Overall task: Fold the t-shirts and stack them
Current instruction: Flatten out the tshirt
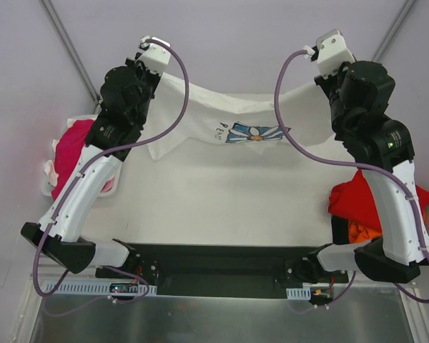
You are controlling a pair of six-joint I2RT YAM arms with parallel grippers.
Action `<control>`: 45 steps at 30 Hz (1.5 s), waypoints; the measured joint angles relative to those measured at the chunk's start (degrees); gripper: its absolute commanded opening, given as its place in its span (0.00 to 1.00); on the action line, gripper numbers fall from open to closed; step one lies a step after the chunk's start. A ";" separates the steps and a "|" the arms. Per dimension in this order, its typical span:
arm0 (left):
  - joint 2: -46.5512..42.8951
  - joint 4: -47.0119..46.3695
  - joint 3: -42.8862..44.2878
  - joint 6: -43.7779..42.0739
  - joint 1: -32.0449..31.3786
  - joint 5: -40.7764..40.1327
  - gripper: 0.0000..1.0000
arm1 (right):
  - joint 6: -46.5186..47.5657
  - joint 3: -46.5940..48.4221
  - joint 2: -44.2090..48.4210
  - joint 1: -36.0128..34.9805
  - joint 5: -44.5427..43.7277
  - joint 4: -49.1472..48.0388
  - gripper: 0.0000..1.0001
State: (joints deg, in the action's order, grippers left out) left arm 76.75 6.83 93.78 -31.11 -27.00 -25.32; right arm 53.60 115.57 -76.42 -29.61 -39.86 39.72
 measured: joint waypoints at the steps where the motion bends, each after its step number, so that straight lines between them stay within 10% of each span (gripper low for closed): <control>1: -0.39 0.00 0.68 0.11 0.00 0.20 0.00 | 0.44 1.01 -0.04 -0.13 0.00 -0.52 0.01; 45: -9.77 -0.15 -7.39 2.01 -0.07 -2.12 0.00 | 31.30 3.10 1.62 -6.86 1.49 -33.86 0.01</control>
State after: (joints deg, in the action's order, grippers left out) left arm 66.98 6.68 86.39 -29.10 -27.07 -27.44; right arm 84.90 118.67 -74.81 -36.47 -38.37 5.87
